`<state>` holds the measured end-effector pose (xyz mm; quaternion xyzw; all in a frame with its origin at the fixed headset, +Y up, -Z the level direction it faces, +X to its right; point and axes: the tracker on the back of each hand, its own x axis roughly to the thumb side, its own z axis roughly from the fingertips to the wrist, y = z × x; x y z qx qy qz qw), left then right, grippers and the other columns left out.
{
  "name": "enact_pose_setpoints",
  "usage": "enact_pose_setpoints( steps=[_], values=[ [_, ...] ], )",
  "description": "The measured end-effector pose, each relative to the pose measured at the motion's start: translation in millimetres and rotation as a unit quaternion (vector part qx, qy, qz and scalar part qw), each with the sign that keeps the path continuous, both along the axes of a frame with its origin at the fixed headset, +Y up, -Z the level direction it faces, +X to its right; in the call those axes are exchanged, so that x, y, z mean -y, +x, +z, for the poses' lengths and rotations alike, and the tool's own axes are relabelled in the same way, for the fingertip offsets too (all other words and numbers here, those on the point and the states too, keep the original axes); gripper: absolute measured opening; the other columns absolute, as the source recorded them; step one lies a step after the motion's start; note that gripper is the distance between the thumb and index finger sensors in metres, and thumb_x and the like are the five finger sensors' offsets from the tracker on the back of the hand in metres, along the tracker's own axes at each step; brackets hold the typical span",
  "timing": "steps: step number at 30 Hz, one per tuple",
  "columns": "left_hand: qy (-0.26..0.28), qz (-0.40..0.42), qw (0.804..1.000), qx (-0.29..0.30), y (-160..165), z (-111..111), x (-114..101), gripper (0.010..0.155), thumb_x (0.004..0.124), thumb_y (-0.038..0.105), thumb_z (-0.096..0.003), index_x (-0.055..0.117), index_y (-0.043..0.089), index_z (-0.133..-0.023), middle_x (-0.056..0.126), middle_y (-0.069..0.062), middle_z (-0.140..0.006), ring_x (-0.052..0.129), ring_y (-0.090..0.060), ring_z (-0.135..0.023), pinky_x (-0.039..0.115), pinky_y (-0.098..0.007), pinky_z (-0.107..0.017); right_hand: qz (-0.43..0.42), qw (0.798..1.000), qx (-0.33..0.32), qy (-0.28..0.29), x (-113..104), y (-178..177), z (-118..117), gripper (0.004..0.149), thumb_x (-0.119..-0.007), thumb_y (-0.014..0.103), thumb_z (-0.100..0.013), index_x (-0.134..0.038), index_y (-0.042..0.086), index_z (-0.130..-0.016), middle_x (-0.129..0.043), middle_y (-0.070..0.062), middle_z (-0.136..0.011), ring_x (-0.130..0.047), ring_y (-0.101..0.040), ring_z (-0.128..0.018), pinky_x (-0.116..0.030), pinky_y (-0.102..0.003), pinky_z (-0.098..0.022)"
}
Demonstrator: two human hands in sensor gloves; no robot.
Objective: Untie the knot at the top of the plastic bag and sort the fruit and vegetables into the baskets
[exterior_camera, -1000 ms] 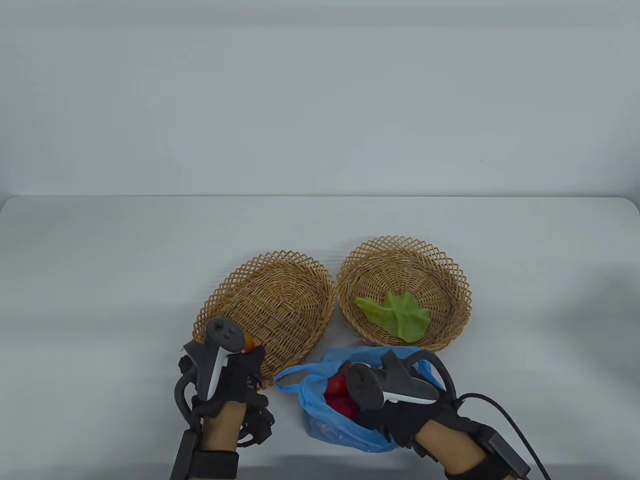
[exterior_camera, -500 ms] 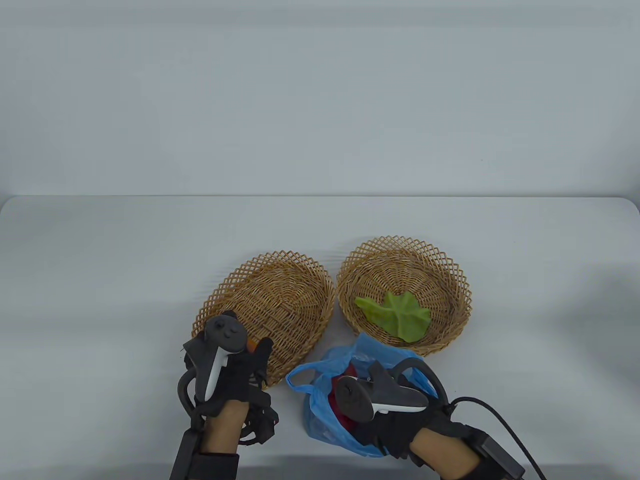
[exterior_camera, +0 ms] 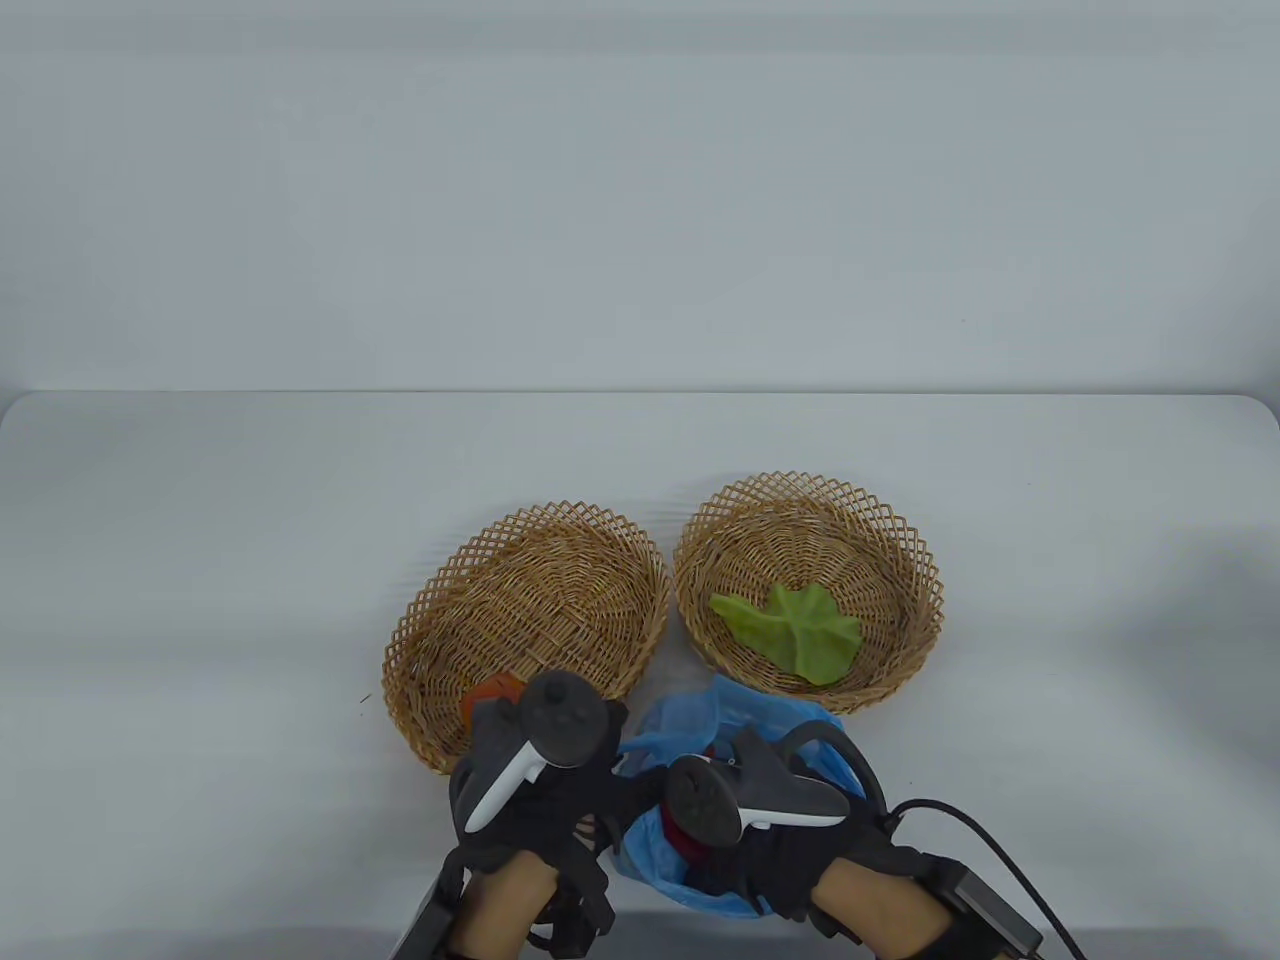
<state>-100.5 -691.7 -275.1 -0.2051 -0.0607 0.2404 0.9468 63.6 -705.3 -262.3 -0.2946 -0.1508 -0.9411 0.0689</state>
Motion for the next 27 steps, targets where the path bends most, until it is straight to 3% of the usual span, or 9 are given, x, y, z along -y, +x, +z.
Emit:
enact_pose_setpoints(
  steps=[4,8,11,18,23,27],
  values=[
    [-0.011,-0.038,0.999,0.014,10,-1,8,0.080,0.087,0.056,-0.0403,0.063,0.015,-0.105,0.094,-0.006,-0.085,0.099,-0.030,-0.065,0.072,-0.053,-0.062,-0.002,1.000,0.000,0.006,3,-2,1,0.092,-0.089,0.061,-0.034,-0.052,0.021,-0.108,-0.077,-0.014,-0.104,-0.084,-0.036,-0.090,-0.070,-0.058,-0.066],
    [-0.003,-0.073,0.997,0.001,14,-2,11,0.054,0.088,0.043,-0.0445,0.080,0.020,-0.093,0.104,0.001,-0.067,0.105,-0.023,-0.051,0.078,-0.049,-0.058,0.012,1.000,-0.005,0.020,6,-6,4,0.096,-0.089,0.063,-0.033,-0.050,0.019,-0.108,-0.078,-0.016,-0.103,-0.086,-0.036,-0.088,-0.070,-0.058,-0.066],
    [-0.005,-0.078,0.997,-0.011,11,-3,13,0.044,0.087,0.041,-0.0462,0.085,0.025,-0.087,0.104,0.003,-0.064,0.105,-0.022,-0.049,0.079,-0.047,-0.057,0.023,0.999,-0.007,0.030,9,-10,6,0.099,-0.088,0.065,-0.032,-0.047,0.016,-0.107,-0.079,-0.017,-0.102,-0.086,-0.037,-0.087,-0.070,-0.057,-0.065],
    [-0.005,-0.076,0.996,-0.037,6,-6,13,0.044,0.084,0.042,-0.0473,0.083,0.025,-0.088,0.103,0.005,-0.064,0.104,-0.021,-0.050,0.079,-0.046,-0.059,0.046,0.996,-0.014,0.071,20,-20,12,0.107,-0.087,0.067,-0.030,-0.037,0.013,-0.108,-0.073,-0.019,-0.104,-0.083,-0.037,-0.088,-0.067,-0.058,-0.067],
    [-0.005,-0.074,0.996,-0.047,2,-6,13,0.043,0.084,0.041,-0.0473,0.083,0.025,-0.087,0.103,0.005,-0.063,0.104,-0.021,-0.050,0.078,-0.047,-0.059,0.018,0.995,-0.012,0.100,21,-20,11,0.107,-0.090,0.069,-0.028,-0.044,0.012,-0.106,-0.079,-0.017,-0.098,-0.092,-0.030,-0.074,-0.072,-0.056,-0.064],
    [0.005,-0.059,0.996,-0.061,-5,-5,9,0.043,0.084,0.040,-0.0470,0.084,0.025,-0.087,0.103,0.004,-0.063,0.104,-0.021,-0.049,0.079,-0.047,-0.058,0.019,0.996,-0.005,0.084,14,-13,6,0.107,-0.090,0.070,-0.028,-0.046,0.012,-0.106,-0.080,-0.018,-0.097,-0.091,-0.031,-0.073,-0.072,-0.057,-0.064]
  ],
)
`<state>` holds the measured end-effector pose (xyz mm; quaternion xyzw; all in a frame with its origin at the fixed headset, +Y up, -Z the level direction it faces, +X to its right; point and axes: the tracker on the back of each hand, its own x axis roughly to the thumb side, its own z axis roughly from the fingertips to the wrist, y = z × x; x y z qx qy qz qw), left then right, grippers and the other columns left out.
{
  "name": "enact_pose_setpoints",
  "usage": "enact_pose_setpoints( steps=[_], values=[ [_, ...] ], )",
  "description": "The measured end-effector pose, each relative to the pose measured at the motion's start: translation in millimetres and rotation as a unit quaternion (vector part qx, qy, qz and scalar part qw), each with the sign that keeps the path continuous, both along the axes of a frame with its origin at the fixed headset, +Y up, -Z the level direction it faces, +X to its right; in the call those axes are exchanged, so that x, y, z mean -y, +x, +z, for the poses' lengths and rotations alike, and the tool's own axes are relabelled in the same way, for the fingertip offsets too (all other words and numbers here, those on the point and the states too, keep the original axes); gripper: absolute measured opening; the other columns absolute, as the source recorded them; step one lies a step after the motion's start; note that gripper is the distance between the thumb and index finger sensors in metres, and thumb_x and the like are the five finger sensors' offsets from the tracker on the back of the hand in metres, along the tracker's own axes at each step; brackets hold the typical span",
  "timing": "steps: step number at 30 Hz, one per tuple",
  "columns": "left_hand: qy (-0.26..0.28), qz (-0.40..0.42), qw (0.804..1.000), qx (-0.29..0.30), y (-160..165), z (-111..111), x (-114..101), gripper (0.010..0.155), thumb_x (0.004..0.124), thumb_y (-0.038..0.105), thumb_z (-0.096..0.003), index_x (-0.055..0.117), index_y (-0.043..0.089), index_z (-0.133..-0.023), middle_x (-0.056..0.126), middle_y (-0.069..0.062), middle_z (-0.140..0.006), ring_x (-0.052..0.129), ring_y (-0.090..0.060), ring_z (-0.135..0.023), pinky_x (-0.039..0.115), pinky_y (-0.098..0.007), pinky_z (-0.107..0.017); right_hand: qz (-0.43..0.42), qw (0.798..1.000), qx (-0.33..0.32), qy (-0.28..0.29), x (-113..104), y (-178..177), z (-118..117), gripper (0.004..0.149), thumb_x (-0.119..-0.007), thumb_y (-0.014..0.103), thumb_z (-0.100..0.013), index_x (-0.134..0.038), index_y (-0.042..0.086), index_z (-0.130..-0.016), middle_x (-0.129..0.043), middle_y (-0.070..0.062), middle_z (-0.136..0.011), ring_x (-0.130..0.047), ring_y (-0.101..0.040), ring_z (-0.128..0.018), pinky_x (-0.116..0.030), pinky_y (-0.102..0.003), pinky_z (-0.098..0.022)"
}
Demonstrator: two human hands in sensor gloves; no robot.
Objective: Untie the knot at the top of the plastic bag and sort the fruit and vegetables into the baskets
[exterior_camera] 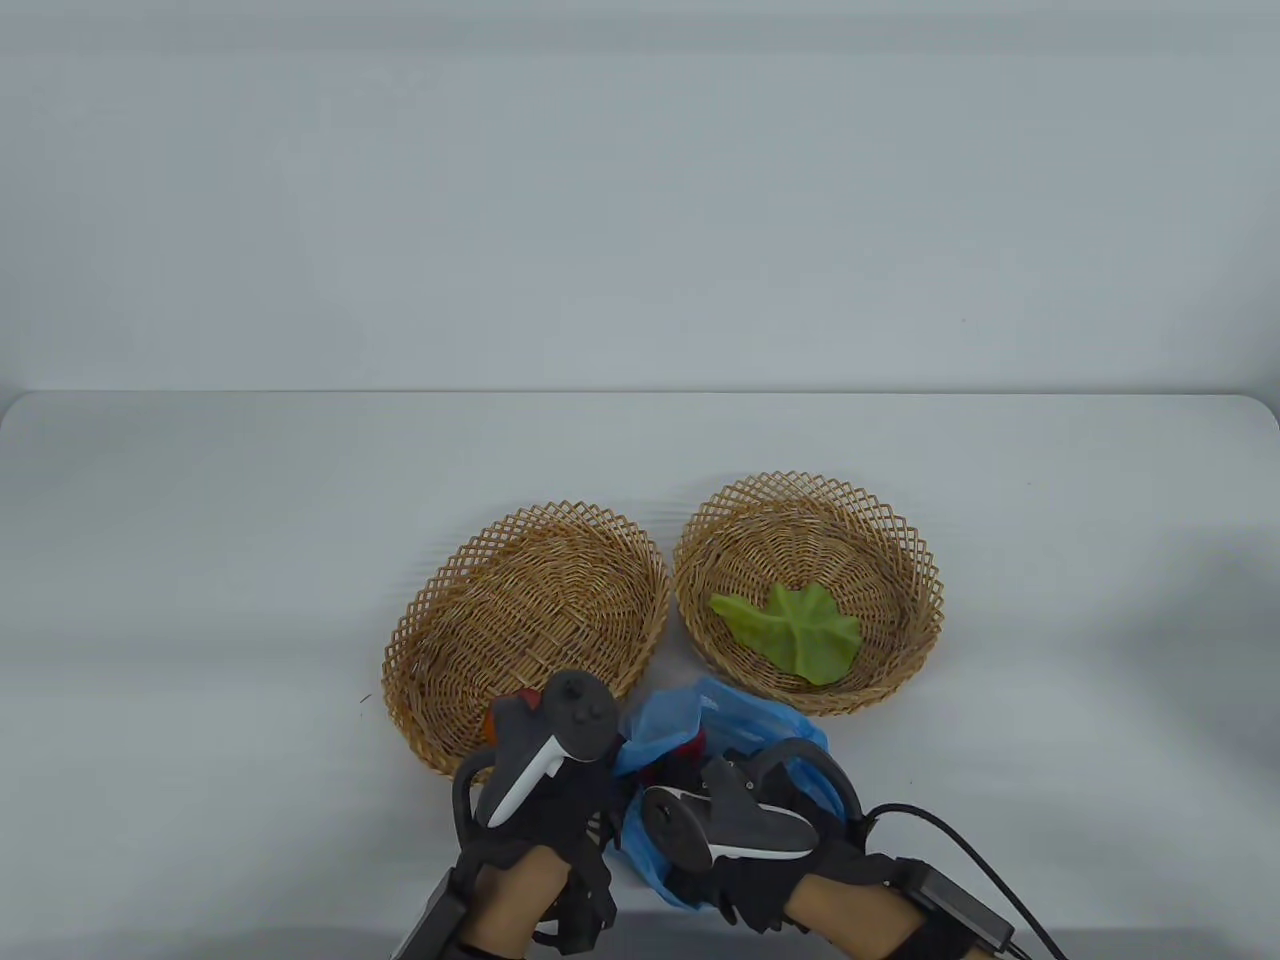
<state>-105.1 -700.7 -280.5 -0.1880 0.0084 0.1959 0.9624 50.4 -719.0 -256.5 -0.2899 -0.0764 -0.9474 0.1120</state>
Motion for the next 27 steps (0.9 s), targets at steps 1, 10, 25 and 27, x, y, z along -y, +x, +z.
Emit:
enact_pose_setpoints(
  steps=[1,10,25,27],
  values=[
    [0.005,0.000,1.000,-0.003,-2,0,-1,0.043,0.084,0.040,-0.0467,0.084,0.024,-0.087,0.103,0.004,-0.062,0.105,-0.021,-0.048,0.079,-0.047,-0.058,-0.003,1.000,0.004,-0.002,-3,3,-1,0.107,-0.090,0.070,-0.028,-0.046,0.012,-0.106,-0.080,-0.018,-0.097,-0.092,-0.031,-0.073,-0.072,-0.057,-0.064],
    [0.022,-0.015,1.000,-0.014,-5,1,-3,0.043,0.085,0.039,-0.0461,0.085,0.024,-0.086,0.104,0.003,-0.061,0.105,-0.022,-0.047,0.079,-0.048,-0.058,-0.040,0.999,0.024,0.015,-28,15,-4,0.106,-0.090,0.072,-0.028,-0.048,0.013,-0.106,-0.081,-0.018,-0.096,-0.092,-0.031,-0.071,-0.071,-0.058,-0.063],
    [0.012,-0.029,0.999,-0.013,-4,0,-1,0.043,0.085,0.038,-0.0454,0.086,0.022,-0.085,0.104,0.002,-0.060,0.105,-0.023,-0.046,0.079,-0.048,-0.056,0.035,0.999,0.035,-0.018,-9,14,-11,0.097,-0.085,0.064,-0.030,-0.047,0.020,-0.108,-0.076,-0.017,-0.100,-0.087,-0.032,-0.077,-0.064,-0.060,-0.068],
    [0.013,-0.030,0.999,-0.013,-4,1,-1,0.043,0.085,0.038,-0.0453,0.086,0.022,-0.085,0.104,0.002,-0.060,0.105,-0.023,-0.046,0.079,-0.048,-0.056,0.014,0.999,0.039,-0.027,-10,15,-12,0.095,-0.084,0.062,-0.030,-0.049,0.020,-0.108,-0.077,-0.017,-0.101,-0.087,-0.032,-0.078,-0.064,-0.060,-0.068]
  ],
)
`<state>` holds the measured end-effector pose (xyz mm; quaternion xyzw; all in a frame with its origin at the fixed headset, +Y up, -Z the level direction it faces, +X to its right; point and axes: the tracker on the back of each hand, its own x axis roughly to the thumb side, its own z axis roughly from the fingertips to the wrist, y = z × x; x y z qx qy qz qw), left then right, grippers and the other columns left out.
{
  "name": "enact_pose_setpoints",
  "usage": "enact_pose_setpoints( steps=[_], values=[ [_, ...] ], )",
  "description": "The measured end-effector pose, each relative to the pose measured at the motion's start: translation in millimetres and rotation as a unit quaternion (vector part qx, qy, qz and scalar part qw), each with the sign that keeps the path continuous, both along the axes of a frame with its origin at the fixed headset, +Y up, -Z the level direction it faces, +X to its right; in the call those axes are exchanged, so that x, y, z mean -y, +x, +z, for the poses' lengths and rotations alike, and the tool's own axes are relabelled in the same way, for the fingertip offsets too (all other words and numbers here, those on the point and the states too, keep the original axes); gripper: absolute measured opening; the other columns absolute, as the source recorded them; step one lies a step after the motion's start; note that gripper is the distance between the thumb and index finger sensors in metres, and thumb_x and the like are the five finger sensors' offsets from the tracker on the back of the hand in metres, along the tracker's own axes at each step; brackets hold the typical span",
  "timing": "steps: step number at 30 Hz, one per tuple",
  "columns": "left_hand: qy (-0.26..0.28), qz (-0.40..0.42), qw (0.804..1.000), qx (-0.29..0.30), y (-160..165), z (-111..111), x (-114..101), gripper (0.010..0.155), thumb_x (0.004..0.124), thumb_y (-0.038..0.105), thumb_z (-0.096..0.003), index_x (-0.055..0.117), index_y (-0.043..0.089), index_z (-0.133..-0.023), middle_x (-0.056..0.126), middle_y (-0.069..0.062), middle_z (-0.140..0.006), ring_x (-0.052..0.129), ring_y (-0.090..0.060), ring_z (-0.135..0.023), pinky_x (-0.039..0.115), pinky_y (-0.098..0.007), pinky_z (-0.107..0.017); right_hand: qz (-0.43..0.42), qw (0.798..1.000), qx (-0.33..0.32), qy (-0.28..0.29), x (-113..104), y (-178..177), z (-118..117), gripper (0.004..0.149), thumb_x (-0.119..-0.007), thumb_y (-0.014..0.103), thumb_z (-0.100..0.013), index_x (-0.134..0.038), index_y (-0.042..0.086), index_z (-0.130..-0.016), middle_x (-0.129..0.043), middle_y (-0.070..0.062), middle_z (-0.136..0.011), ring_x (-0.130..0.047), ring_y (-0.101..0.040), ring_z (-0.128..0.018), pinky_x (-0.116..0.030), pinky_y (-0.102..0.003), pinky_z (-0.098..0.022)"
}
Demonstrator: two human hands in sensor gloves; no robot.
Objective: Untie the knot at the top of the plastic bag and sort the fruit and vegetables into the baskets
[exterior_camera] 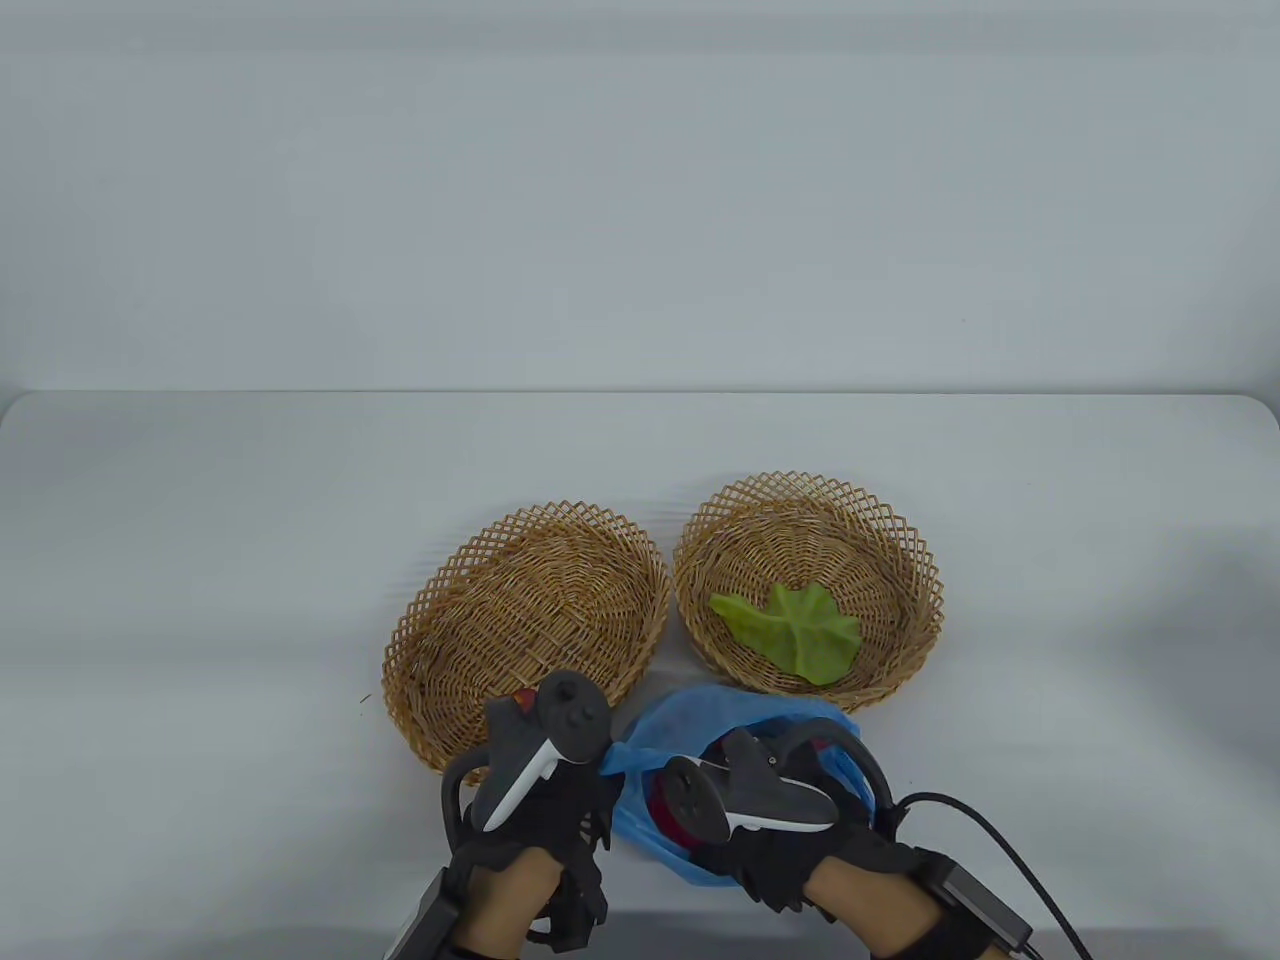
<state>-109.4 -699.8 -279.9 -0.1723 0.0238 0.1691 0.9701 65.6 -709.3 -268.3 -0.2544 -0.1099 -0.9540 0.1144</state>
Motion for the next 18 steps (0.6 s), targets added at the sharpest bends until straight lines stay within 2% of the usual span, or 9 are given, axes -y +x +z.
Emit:
enact_pose_setpoints(
  steps=[5,9,11,12,13,15,18],
  values=[
    [0.001,-0.004,1.000,-0.003,-0.4,-0.1,0.0,0.043,0.085,0.038,-0.0454,0.086,0.022,-0.085,0.104,0.002,-0.060,0.105,-0.024,-0.046,0.079,-0.049,-0.056,-0.032,0.999,0.013,-0.037,0.6,4.5,-5.3,0.088,-0.073,0.062,-0.035,-0.050,0.019,-0.108,-0.078,-0.016,-0.101,-0.085,-0.035,-0.082,-0.057,-0.062,-0.069],
    [-0.002,-0.005,1.000,-0.003,-0.4,0.3,-0.4,0.043,0.086,0.038,-0.0452,0.086,0.022,-0.085,0.104,0.001,-0.060,0.105,-0.024,-0.046,0.079,-0.049,-0.056,-0.048,0.997,0.023,-0.050,1.0,4.5,-5.6,0.080,-0.070,0.056,-0.040,-0.051,0.018,-0.107,-0.079,-0.018,-0.101,-0.086,-0.036,-0.081,-0.058,-0.061,-0.068],
    [-0.001,-0.005,1.000,-0.004,-0.4,0.3,-0.4,0.043,0.086,0.038,-0.0451,0.086,0.022,-0.085,0.104,0.001,-0.060,0.105,-0.024,-0.046,0.079,-0.049,-0.056,-0.059,0.997,0.029,-0.048,0.6,4.8,-5.9,0.071,-0.066,0.052,-0.044,-0.056,0.017,-0.104,-0.083,-0.016,-0.097,-0.089,-0.035,-0.078,-0.061,-0.061,-0.067],
    [-0.001,-0.006,1.000,-0.004,-0.4,0.3,-0.4,0.043,0.086,0.038,-0.0451,0.086,0.022,-0.085,0.104,0.001,-0.060,0.105,-0.024,-0.046,0.079,-0.049,-0.056,-0.071,0.996,0.038,-0.036,0.5,5.2,-6.9,0.064,-0.068,0.048,-0.045,-0.064,0.017,-0.101,-0.088,-0.014,-0.093,-0.092,-0.033,-0.075,-0.064,-0.060,-0.066],
    [-0.002,-0.007,1.000,-0.003,-0.3,0.2,-0.2,0.043,0.086,0.038,-0.0451,0.086,0.022,-0.085,0.104,0.001,-0.060,0.105,-0.024,-0.046,0.079,-0.049,-0.056,-0.072,0.996,0.036,-0.037,1.8,5.5,-8.2,0.063,-0.072,0.049,-0.044,-0.068,0.018,-0.099,-0.090,-0.013,-0.091,-0.093,-0.033,-0.073,-0.064,-0.059,-0.065],
    [-0.002,-0.007,1.000,-0.002,-0.1,0.4,-0.5,0.043,0.086,0.038,-0.0450,0.086,0.022,-0.085,0.104,0.001,-0.060,0.105,-0.024,-0.046,0.079,-0.049,-0.056,-0.071,0.995,0.032,-0.060,3.1,6.6,-9.0,0.073,-0.075,0.059,-0.041,-0.066,0.018,-0.100,-0.087,-0.014,-0.094,-0.092,-0.033,-0.075,-0.063,-0.059,-0.066],
    [-0.004,-0.008,1.000,0.000,0.5,0.0,0.3,0.043,0.086,0.037,-0.0450,0.086,0.022,-0.085,0.105,0.001,-0.060,0.105,-0.024,-0.046,0.079,-0.049,-0.056,-0.067,0.993,0.026,-0.091,7.6,2.2,-6.2,0.083,-0.077,0.065,-0.038,-0.060,0.016,-0.104,-0.084,-0.016,-0.097,-0.089,-0.035,-0.078,-0.061,-0.061,-0.067]
  ],
)
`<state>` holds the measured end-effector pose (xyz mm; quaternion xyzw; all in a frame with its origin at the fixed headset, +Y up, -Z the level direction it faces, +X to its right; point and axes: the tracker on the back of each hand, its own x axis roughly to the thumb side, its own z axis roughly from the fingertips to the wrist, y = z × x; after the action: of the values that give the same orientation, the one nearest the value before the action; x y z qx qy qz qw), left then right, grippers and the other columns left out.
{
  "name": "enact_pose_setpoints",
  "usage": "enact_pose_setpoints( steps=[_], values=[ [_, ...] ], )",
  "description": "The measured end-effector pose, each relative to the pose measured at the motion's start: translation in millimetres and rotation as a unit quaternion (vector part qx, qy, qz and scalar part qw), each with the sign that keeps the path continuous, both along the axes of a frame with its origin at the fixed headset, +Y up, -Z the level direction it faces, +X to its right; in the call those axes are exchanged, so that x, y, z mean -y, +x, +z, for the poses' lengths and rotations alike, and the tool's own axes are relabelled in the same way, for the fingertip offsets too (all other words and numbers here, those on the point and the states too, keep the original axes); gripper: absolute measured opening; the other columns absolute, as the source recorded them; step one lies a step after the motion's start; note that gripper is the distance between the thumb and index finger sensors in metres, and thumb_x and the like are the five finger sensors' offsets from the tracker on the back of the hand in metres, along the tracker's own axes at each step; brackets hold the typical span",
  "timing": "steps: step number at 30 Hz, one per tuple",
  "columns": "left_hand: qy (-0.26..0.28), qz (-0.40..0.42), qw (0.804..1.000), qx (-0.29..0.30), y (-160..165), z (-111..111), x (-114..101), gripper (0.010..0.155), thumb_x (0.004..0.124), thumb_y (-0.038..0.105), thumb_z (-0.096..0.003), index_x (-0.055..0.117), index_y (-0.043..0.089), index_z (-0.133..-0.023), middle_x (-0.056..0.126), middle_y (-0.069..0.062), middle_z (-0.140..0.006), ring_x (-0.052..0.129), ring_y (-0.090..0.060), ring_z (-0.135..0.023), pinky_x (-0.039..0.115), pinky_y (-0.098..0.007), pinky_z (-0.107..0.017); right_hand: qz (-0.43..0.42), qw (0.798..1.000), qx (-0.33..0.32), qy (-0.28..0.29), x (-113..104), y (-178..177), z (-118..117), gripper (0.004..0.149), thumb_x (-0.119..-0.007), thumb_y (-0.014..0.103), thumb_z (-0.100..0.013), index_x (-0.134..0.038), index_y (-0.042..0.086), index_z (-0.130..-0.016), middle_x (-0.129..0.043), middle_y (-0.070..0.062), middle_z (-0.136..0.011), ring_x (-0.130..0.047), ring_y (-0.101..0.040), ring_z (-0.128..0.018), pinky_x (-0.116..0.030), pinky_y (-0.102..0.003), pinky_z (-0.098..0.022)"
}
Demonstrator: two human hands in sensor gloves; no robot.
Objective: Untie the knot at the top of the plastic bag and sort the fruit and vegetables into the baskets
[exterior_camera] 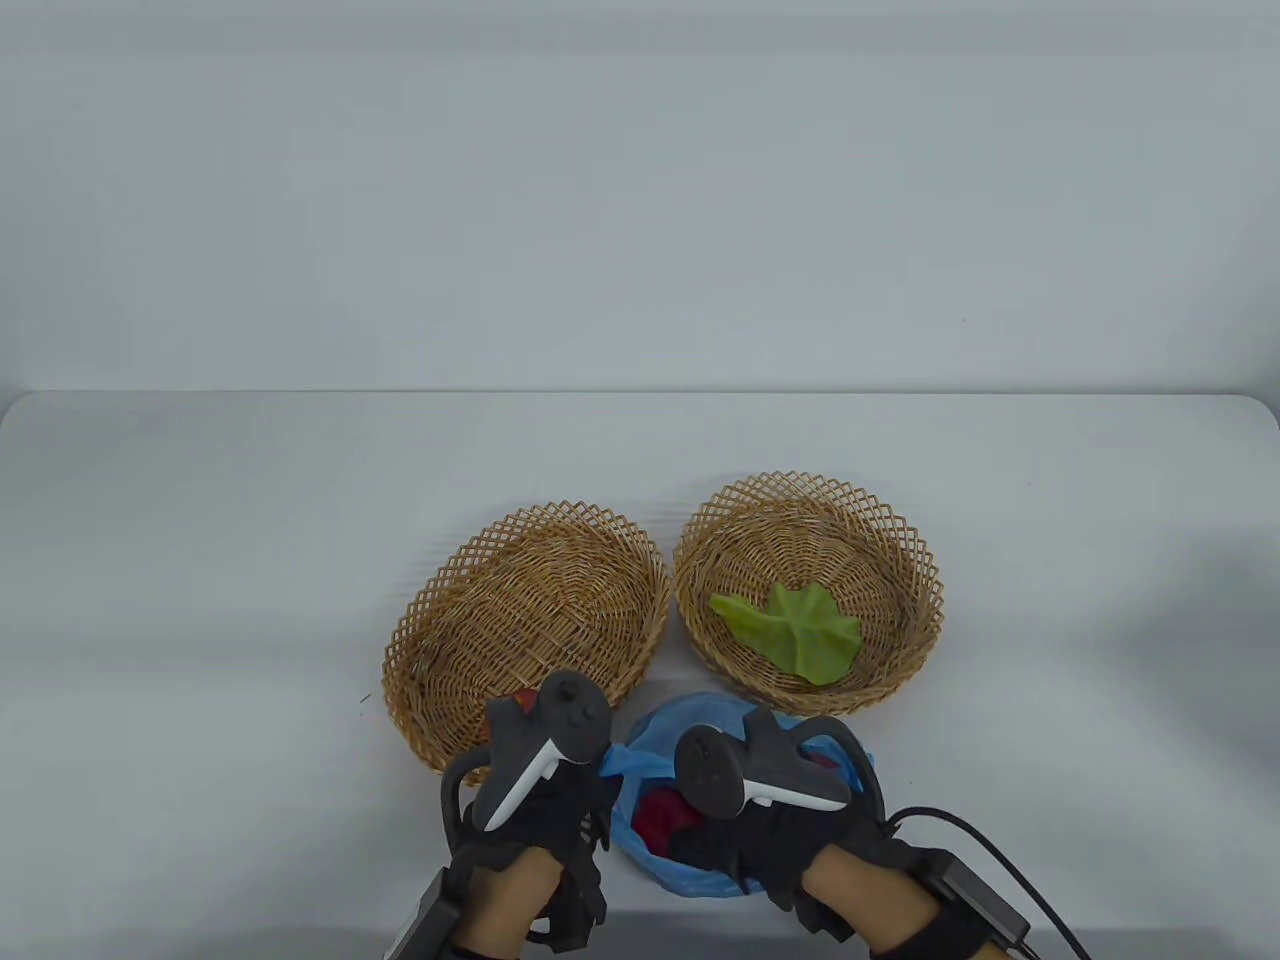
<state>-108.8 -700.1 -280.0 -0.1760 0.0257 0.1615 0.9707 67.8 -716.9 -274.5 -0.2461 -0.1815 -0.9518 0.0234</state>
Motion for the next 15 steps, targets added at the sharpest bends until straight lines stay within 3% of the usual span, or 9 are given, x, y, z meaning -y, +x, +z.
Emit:
enact_pose_setpoints(
  steps=[6,12,15],
  values=[
    [-0.004,-0.003,1.000,0.000,0.2,-0.1,0.6,0.043,0.086,0.037,-0.0449,0.087,0.021,-0.085,0.105,0.001,-0.060,0.105,-0.024,-0.045,0.079,-0.049,-0.056,0.009,0.999,-0.016,-0.038,7.2,-7.8,4.7,0.097,-0.078,0.067,-0.038,-0.042,0.011,-0.109,-0.078,-0.021,-0.101,-0.087,-0.037,-0.083,-0.061,-0.062,-0.068],
    [-0.005,-0.003,1.000,-0.001,0.3,-0.1,0.9,0.043,0.086,0.037,-0.0449,0.087,0.021,-0.085,0.105,0.001,-0.060,0.105,-0.024,-0.045,0.079,-0.049,-0.055,-0.014,0.998,-0.007,-0.056,9.2,-6.4,2.4,0.099,-0.081,0.064,-0.038,-0.037,0.012,-0.109,-0.076,-0.024,-0.101,-0.085,-0.038,-0.082,-0.060,-0.063,-0.067],
    [-0.006,-0.003,1.000,-0.001,0.2,0.0,0.9,0.043,0.086,0.037,-0.0449,0.087,0.021,-0.085,0.105,0.001,-0.059,0.105,-0.024,-0.045,0.079,-0.049,-0.055,-0.026,0.999,0.001,-0.034,5.4,-6.1,4.1,0.104,-0.089,0.063,-0.033,-0.041,0.010,-0.108,-0.076,-0.024,-0.099,-0.085,-0.036,-0.075,-0.061,-0.064,-0.066]
  ],
)
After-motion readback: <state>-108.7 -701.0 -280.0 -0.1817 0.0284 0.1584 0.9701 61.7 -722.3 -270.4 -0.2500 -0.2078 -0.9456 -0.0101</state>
